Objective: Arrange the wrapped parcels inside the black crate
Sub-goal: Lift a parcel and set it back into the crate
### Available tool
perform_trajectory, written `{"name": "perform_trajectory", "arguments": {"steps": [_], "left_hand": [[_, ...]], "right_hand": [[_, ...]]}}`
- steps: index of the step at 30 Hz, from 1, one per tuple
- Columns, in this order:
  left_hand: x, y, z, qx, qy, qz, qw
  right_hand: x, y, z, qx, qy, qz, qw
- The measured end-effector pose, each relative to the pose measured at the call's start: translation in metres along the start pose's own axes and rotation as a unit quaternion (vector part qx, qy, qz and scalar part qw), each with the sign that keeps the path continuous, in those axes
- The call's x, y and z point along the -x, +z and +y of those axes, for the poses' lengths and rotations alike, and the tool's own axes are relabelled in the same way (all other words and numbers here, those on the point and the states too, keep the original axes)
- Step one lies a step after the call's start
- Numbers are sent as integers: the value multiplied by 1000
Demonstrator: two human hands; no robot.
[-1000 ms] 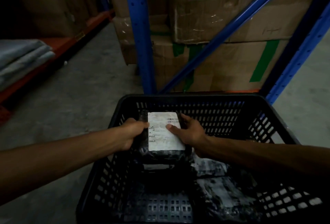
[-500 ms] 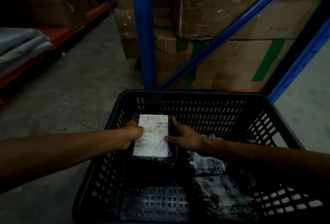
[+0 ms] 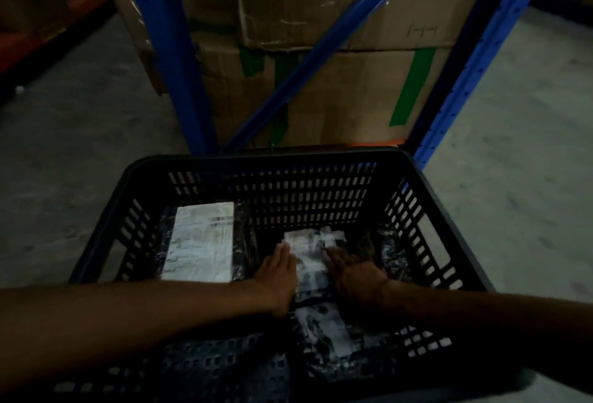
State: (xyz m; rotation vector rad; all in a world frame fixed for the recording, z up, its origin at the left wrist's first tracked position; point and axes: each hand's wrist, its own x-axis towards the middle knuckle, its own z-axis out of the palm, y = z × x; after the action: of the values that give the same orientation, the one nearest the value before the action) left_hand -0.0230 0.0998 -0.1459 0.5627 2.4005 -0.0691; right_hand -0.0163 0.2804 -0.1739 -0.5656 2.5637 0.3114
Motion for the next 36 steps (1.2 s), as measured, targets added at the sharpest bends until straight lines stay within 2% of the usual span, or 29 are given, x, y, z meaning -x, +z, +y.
{"name": "perform_trajectory", "arguments": {"steps": [4, 8, 12, 15, 18, 24, 26, 28, 29, 30, 31, 33, 34, 35, 36], "left_hand": [[-26, 41, 4, -38, -51, 63, 996], [-32, 42, 0, -48, -21, 108, 993], [-37, 36, -8, -106, -3, 93, 990], [-35, 29, -13, -115, 5, 90, 989], [-29, 20, -14, -131, 28, 106, 985], [-23, 24, -15, -112, 18, 91, 989], [-20, 24, -10, -35, 17, 72, 997], [-20, 18, -7, 97, 32, 111, 989], [-21, 14, -7, 159, 48, 158, 973], [-21, 10, -9, 220, 62, 209, 951], [-19, 4, -12, 281, 64, 247, 925], [-7, -12, -18, 366, 47, 272, 889], [0, -20, -20, 393, 40, 273, 877], [5, -28, -23, 431, 32, 271, 860], [11, -37, -24, 484, 19, 267, 833]], "right_hand": [[-2, 10, -3, -9, 37, 20, 999], [-5, 6, -6, 10, 45, 37, 998], [-8, 15, -11, 42, 22, 55, 997], [-8, 17, -5, 48, 6, 38, 998], [-3, 9, -3, 18, 38, 22, 999], [-5, 4, -12, -38, 48, 35, 998], [-5, -4, -3, -19, 6, 42, 999], [-1, -21, 15, -106, -7, 107, 989], [0, -31, 21, -174, 4, 87, 981], [-3, -38, 30, -170, -26, 94, 981], [1, -50, 39, -174, -59, 66, 981], [10, -79, 60, -186, -63, 77, 977], [13, -93, 70, -234, -51, 60, 969], [17, -108, 77, -303, -38, 47, 951], [18, -119, 81, -398, -28, 42, 916]]}}
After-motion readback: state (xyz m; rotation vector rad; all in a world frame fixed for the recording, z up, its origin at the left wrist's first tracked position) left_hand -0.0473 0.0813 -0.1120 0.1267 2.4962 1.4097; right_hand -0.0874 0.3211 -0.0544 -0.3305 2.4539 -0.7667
